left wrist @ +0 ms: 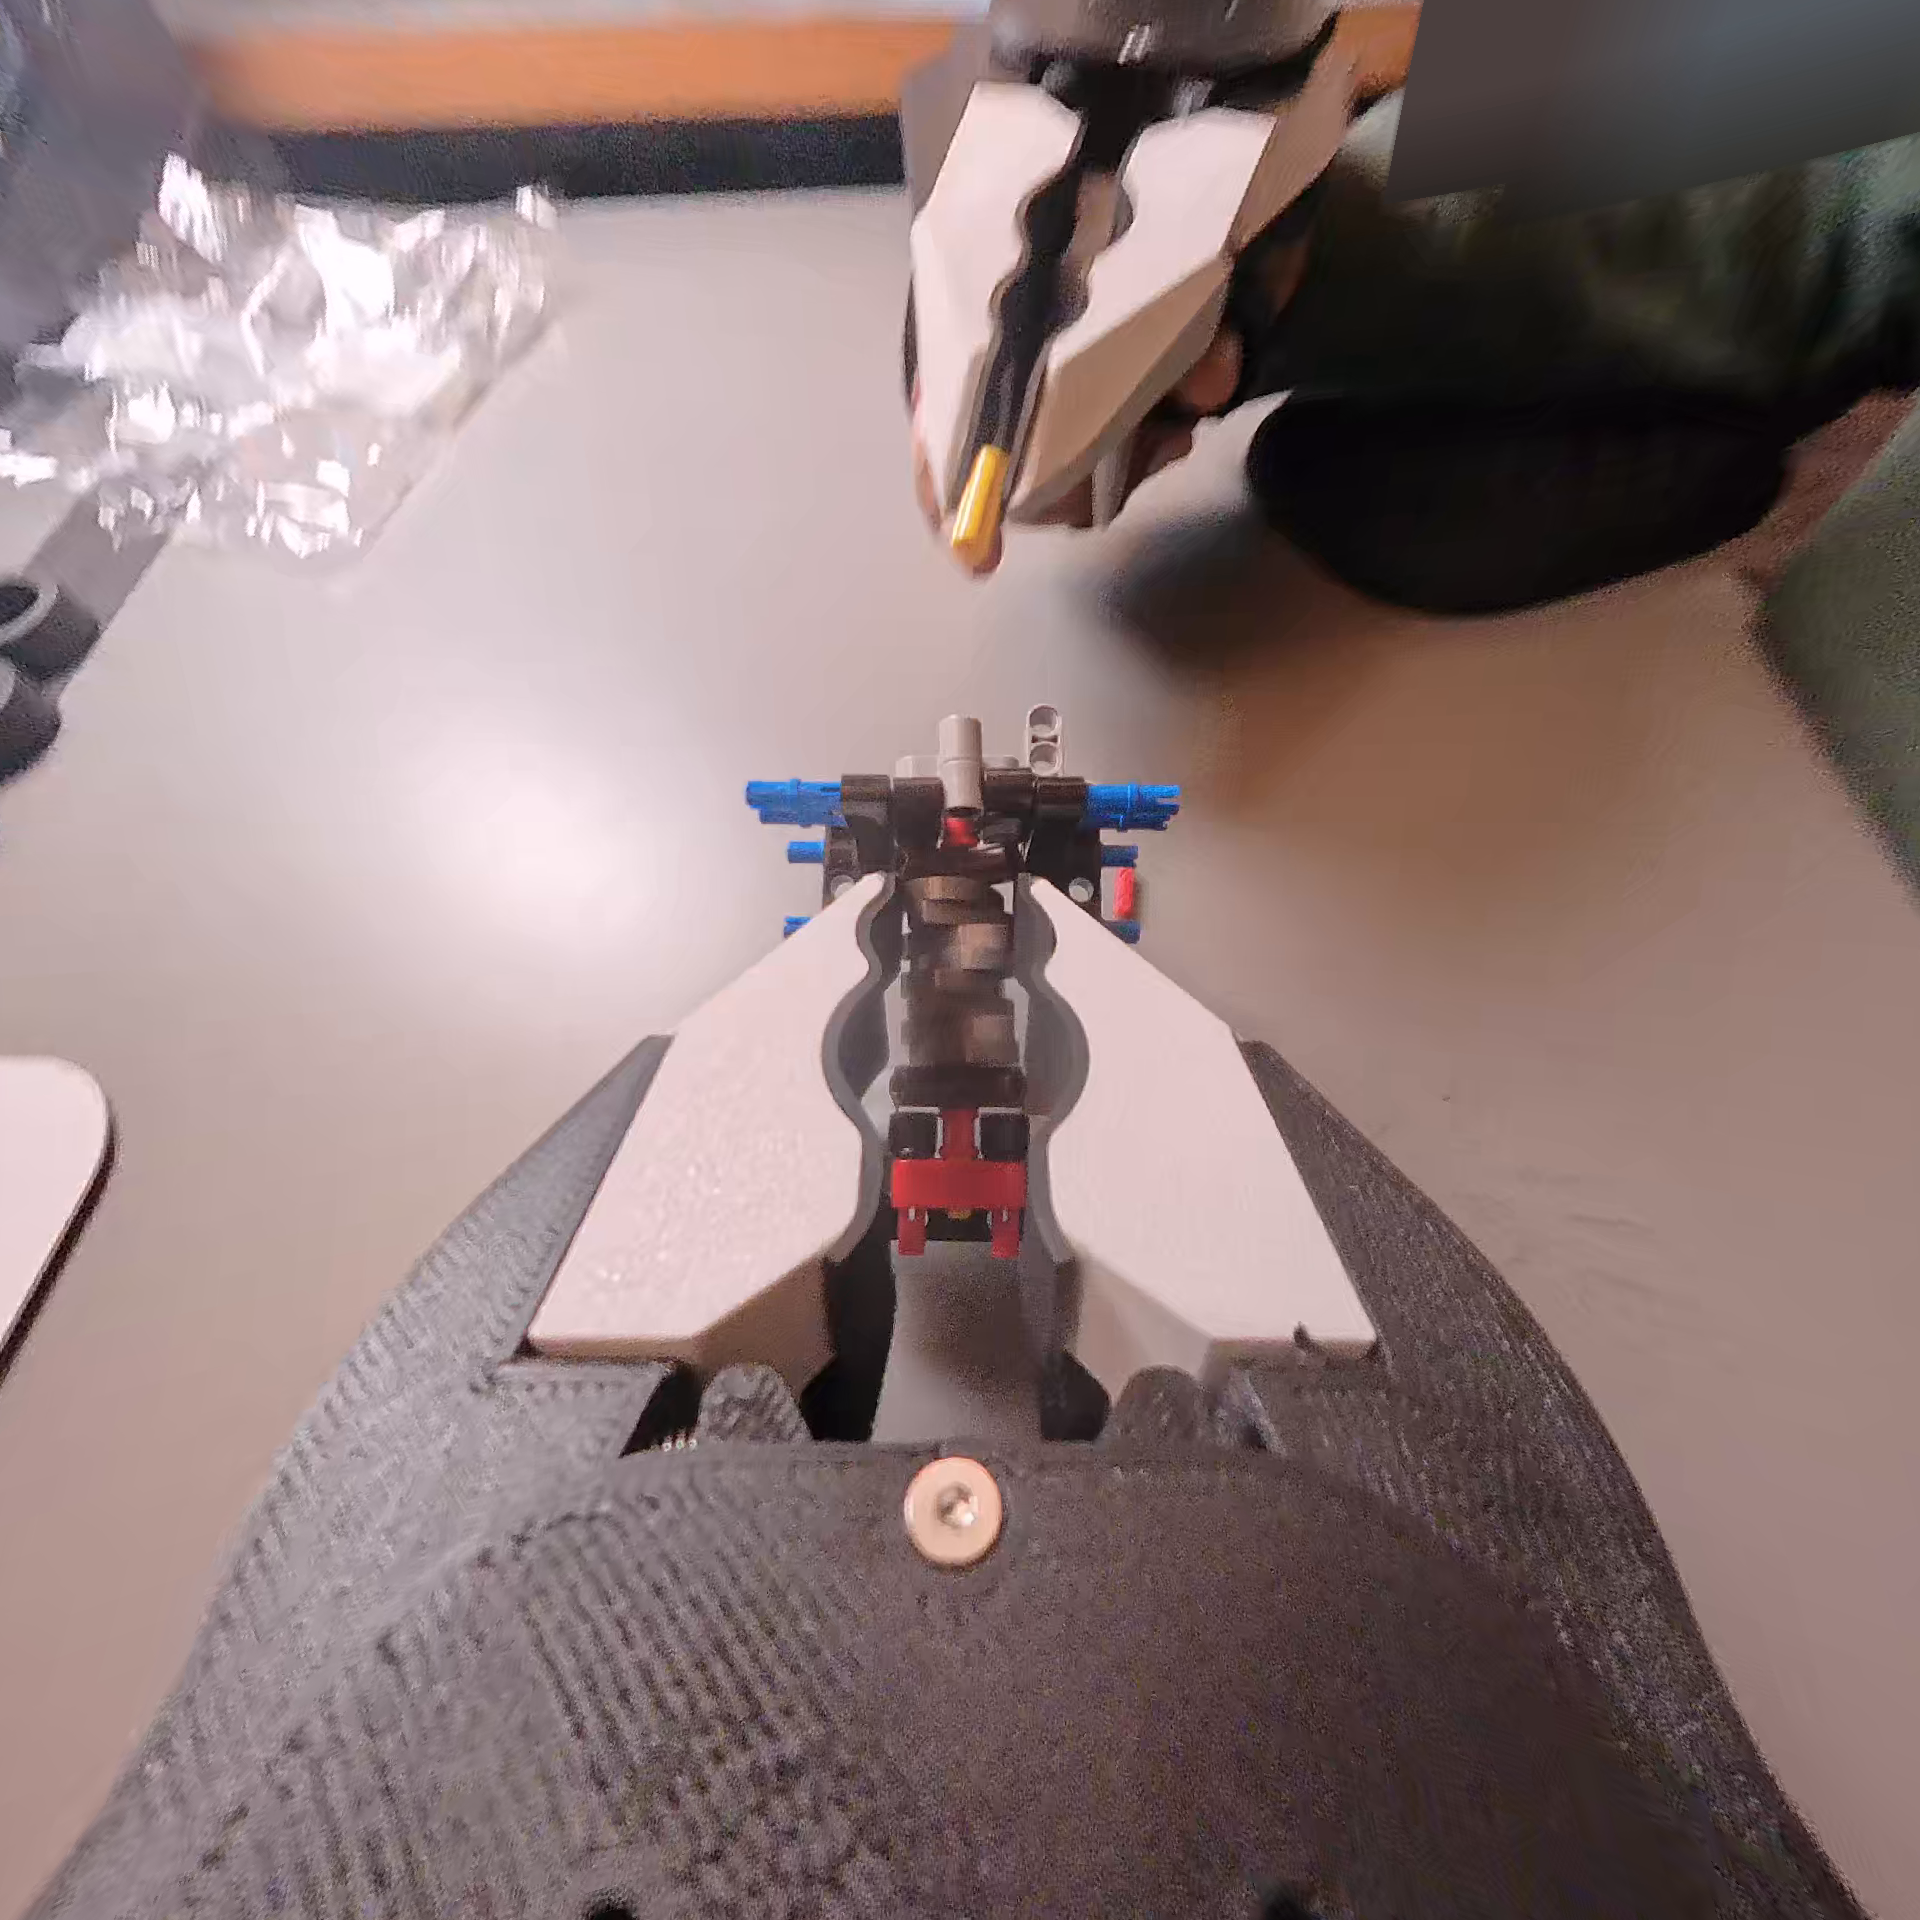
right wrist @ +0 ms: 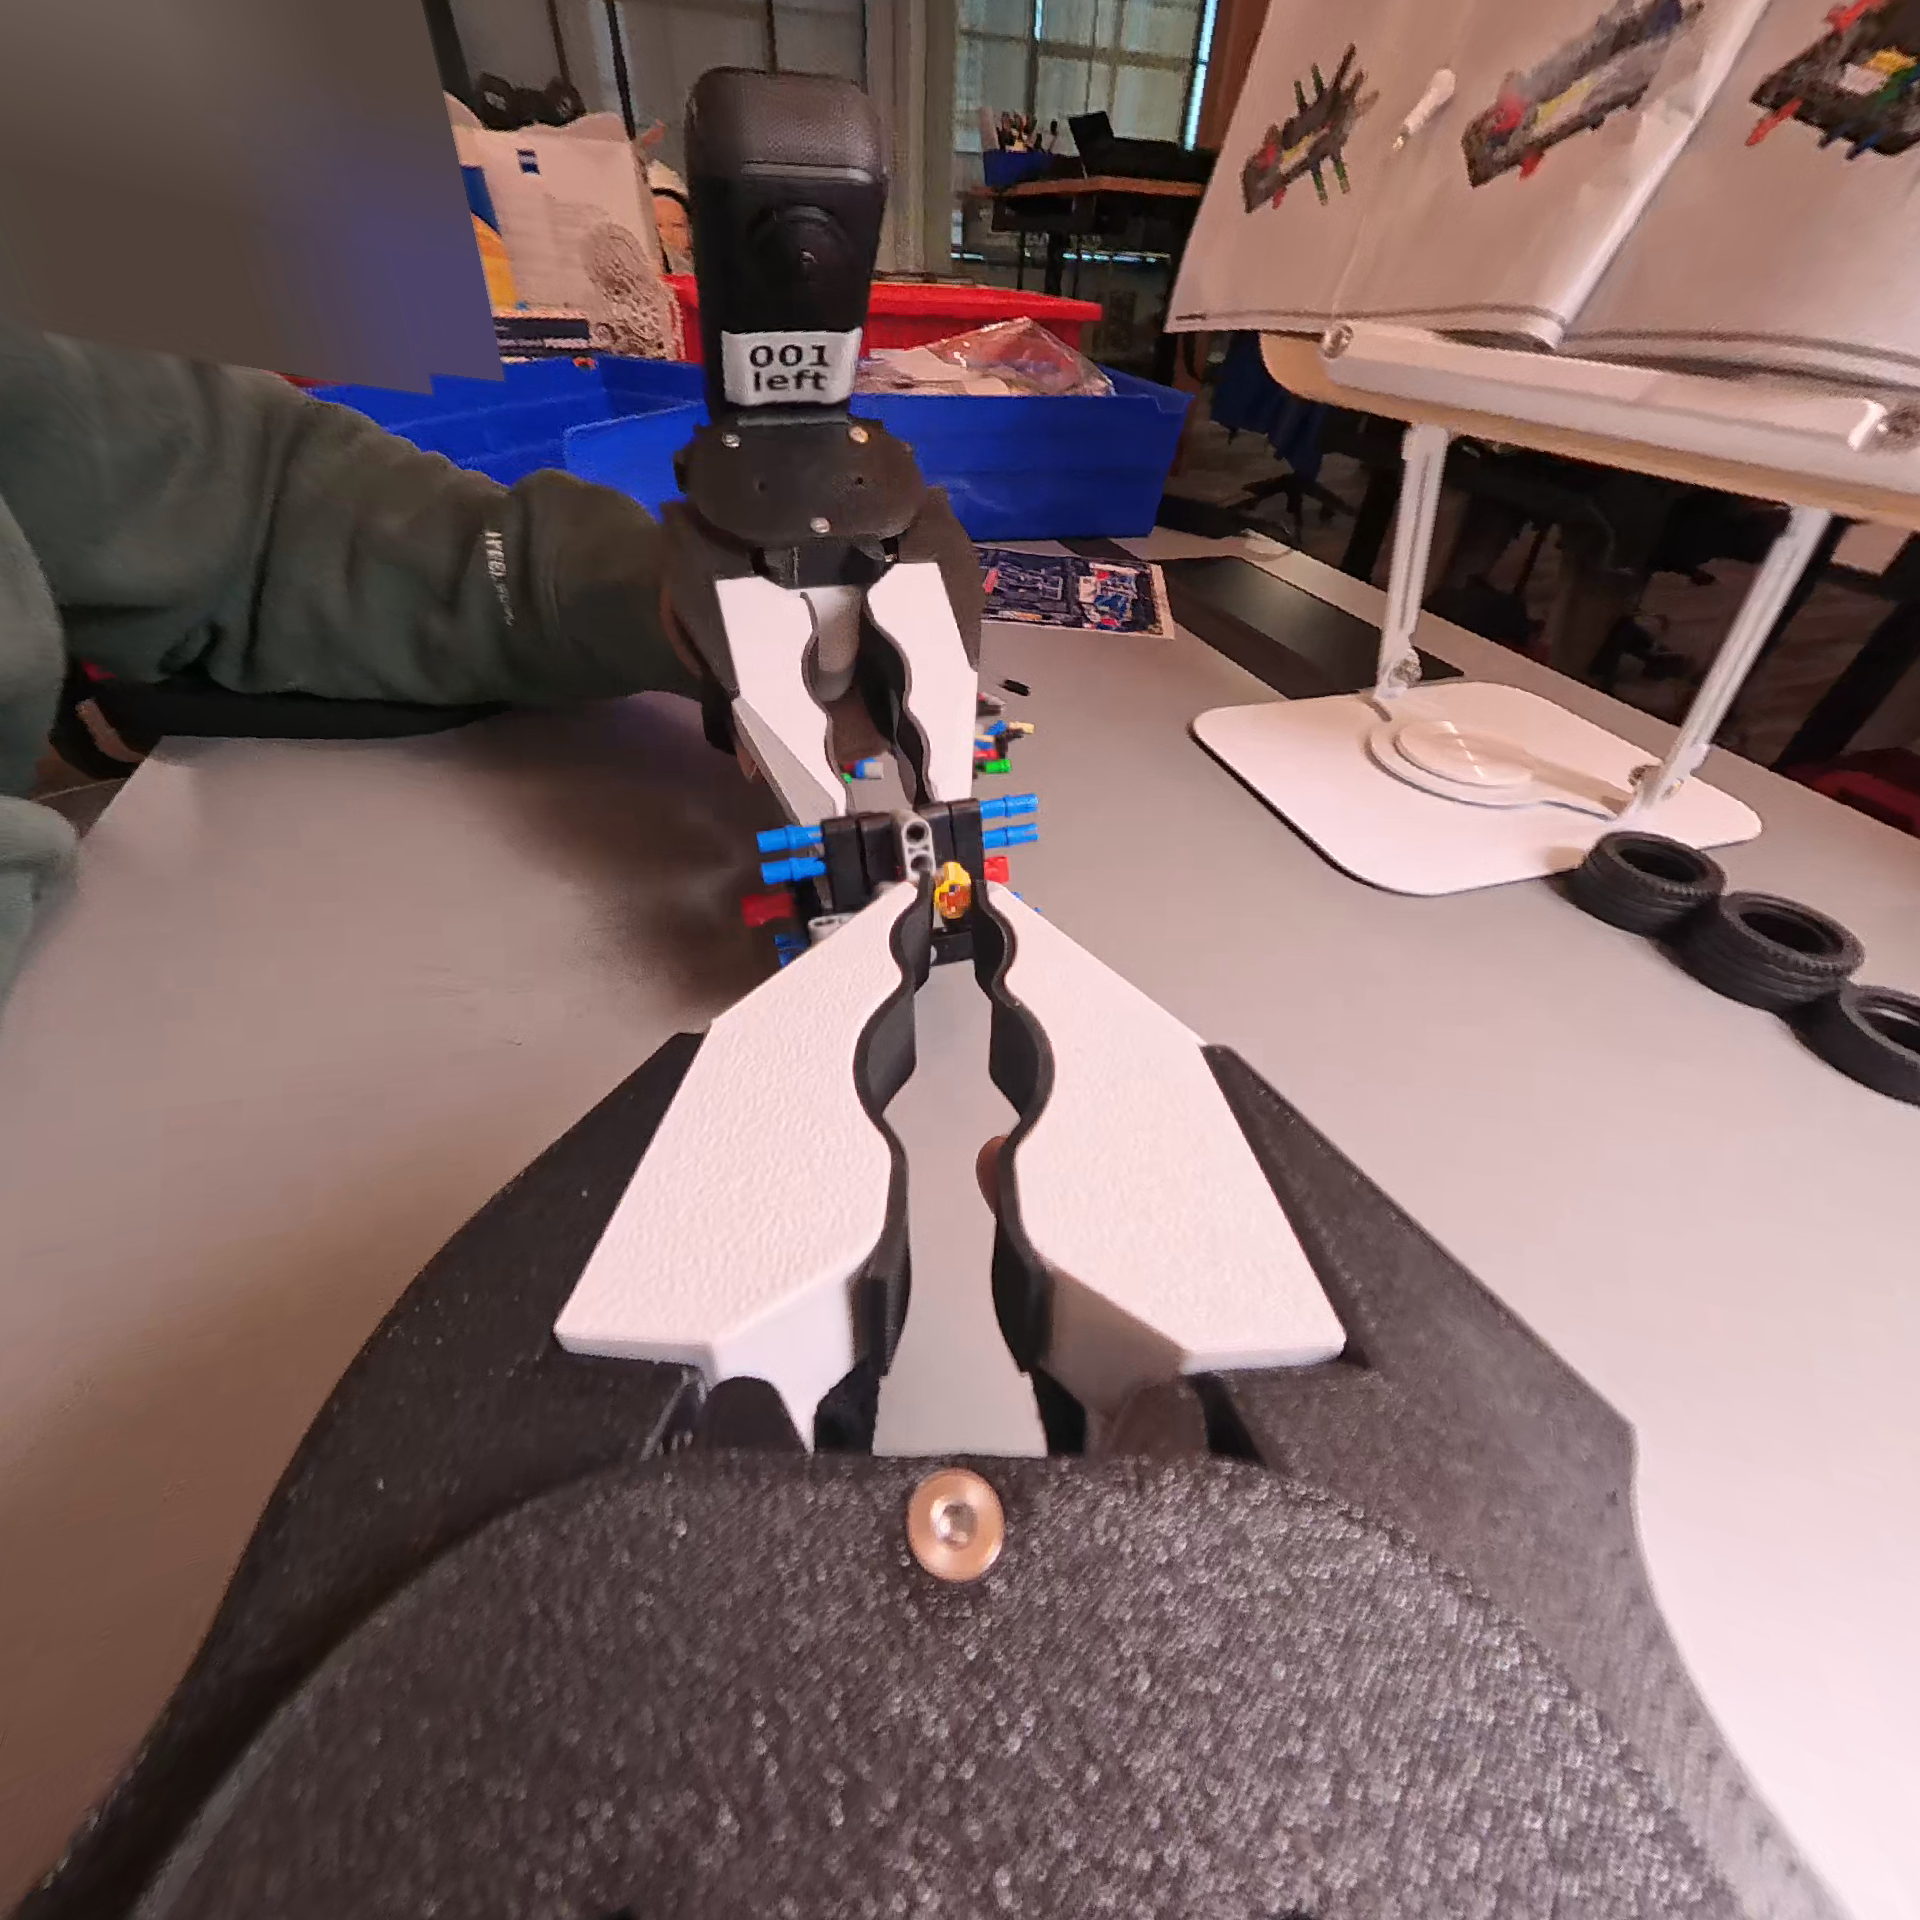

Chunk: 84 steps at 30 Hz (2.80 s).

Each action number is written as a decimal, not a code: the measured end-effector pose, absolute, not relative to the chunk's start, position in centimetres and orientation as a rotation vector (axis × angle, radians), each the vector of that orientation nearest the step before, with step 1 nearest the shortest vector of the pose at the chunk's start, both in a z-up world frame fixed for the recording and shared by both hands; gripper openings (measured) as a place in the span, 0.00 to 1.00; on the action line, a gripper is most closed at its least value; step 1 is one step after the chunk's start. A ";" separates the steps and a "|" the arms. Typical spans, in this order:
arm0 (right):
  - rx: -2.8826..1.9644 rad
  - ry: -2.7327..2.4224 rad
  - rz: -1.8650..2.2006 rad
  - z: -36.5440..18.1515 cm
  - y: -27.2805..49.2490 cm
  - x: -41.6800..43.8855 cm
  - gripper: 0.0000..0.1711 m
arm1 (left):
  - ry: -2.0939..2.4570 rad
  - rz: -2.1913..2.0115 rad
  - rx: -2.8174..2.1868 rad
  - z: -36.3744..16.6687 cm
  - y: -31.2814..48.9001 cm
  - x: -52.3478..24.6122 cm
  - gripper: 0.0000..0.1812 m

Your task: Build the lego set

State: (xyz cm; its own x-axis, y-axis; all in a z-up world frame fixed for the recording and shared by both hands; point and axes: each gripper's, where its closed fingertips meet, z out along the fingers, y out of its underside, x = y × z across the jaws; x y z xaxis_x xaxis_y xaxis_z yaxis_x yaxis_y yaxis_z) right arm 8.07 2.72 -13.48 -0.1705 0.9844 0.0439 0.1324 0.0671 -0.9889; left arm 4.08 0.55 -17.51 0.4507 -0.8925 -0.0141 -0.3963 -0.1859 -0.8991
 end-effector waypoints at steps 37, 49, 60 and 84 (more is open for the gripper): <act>-1.091 -1.598 1.321 -13.8 -0.9 7.9 0.03 | 1.047 -0.987 -1.623 -16.3 -1.7 6.8 0.10; -1.125 -1.463 1.495 -12.2 -0.4 8.0 0.03 | 0.919 -1.087 -1.576 -14.9 -1.3 7.0 0.10; -1.087 -1.425 1.519 -10.9 -0.7 8.0 0.03 | 0.889 -1.080 -1.516 -14.0 -1.6 7.1 0.10; -1.092 -1.198 1.950 -8.4 -0.3 8.3 0.03 | 0.731 -1.246 -1.718 -11.3 -1.5 8.0 0.10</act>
